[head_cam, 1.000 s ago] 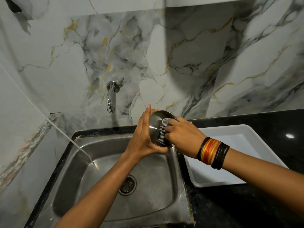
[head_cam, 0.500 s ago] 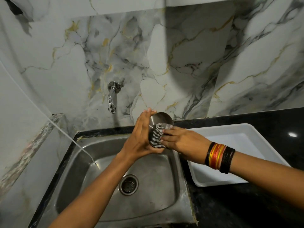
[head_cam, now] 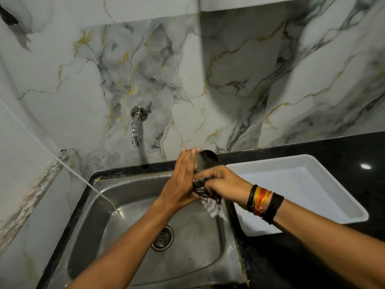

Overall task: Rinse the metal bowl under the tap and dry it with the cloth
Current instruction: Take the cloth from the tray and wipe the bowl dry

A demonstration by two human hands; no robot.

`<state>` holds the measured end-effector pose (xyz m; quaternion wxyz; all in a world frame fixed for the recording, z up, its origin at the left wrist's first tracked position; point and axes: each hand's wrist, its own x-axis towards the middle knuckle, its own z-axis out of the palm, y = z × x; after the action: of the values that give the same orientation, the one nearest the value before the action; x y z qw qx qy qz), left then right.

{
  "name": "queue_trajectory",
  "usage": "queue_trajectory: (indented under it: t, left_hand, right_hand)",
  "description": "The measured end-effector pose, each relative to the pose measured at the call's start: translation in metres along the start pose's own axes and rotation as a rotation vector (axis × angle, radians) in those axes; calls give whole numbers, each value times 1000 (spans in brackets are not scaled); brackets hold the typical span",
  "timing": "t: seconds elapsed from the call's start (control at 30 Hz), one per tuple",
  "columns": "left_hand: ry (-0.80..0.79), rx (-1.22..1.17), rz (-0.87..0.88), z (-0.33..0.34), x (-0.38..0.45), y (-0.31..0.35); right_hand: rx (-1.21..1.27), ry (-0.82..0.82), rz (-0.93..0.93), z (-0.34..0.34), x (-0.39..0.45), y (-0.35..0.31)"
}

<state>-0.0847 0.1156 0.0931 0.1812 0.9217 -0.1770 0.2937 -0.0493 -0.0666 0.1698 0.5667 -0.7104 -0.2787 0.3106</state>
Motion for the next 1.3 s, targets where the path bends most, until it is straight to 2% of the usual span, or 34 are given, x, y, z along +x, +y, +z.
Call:
queue_trajectory:
  t: [0.1,0.13,0.2,0.3,0.4,0.53,0.63,0.7,0.77,0.83,0.93,1.0,1.13,1.3]
  left_hand:
    - [18,-31,-66,-2,-3,0]
    - [25,-76,-112,-4,-2,2]
    - [66,-193,-253,-13,1,5]
    - [125,-332,-469,-28,-2,0]
    - [204,-481,-616,-39,-11,-12]
    - [235,-701,-803,-38,-11,-18]
    - [215,-880,-837,-28,-1,-11]
    - [244,-935,-861,-24,2,-8]
    - [279,-941,-911,-25,4,-7]
    - [318,-896,-949,-27,6,-7]
    - [363,-815,-1010,-27,10,-12]
    - [323,-803,-1026,-26,11,-13]
    - [257,-941,-993,-31,-7,-12]
    - [339,-1025,-937,-41,-19,-26]
  right_hand:
    - [655,49,131,11,12,-9]
    - [802,45,126,12,15,-12]
    - [925,61,92,6,19,-17]
    - [893,131,15,-25,17,-16]
    - [809,283,-82,-58,15,-7]
    - [641,491,-100,-50,30,11]
    - [564,459,-76,-19,45,24]
    - [586,439,-73,-5,47,25]
    - [499,464,-115,1,43,24]
    - [331,478,-243,11,35,22]
    - [27,389,-477,41,19,33]
    - [-81,364,-537,54,15,41]
    - [78,448,-471,32,22,34]
    - [447,485,-357,-7,32,23]
